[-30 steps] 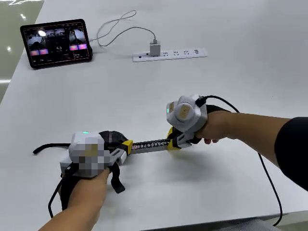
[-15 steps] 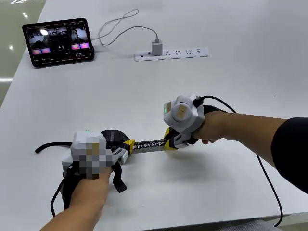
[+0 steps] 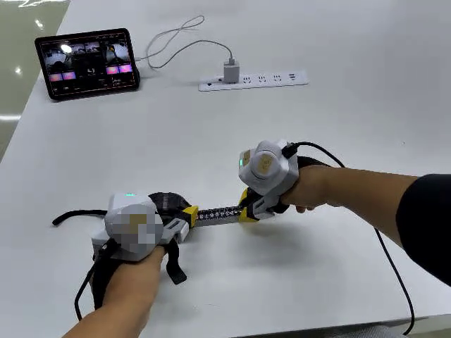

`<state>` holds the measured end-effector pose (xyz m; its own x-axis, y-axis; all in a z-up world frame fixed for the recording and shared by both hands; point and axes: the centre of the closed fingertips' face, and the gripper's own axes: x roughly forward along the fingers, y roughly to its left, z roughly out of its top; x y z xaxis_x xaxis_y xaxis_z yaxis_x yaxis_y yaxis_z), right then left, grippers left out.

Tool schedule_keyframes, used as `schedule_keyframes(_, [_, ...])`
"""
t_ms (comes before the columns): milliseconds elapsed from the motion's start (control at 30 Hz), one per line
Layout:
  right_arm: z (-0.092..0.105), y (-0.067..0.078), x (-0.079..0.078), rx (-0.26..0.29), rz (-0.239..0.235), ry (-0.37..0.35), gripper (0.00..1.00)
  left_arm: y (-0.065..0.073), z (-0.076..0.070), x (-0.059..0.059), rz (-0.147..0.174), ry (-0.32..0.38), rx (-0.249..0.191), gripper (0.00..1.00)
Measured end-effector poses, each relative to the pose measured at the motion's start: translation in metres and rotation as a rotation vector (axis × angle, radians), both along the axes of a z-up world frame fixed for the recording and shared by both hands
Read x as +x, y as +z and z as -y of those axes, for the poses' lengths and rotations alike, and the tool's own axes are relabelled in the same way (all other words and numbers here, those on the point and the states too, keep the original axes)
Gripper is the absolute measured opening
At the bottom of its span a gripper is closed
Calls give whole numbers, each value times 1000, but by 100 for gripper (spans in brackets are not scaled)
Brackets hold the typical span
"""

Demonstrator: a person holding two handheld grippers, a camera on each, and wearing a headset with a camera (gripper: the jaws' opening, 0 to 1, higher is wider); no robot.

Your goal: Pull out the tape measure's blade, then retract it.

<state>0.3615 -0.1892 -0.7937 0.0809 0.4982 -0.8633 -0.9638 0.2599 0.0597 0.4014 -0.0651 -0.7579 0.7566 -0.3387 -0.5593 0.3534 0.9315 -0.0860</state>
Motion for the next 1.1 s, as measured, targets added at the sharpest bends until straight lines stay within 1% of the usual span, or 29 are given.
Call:
schedule_keyframes(200, [-2,0,-1,4,-7,-10,9,0,0,0,1,-1,-1,59])
schedule_keyframes(533, [-7,0,0,15,-6,-16,9,0,0,1,1,0,-6,59])
schedule_keyframes(1100, [-18,0,2,31,5,-28,10,1,0,0,5,-2,-7,59])
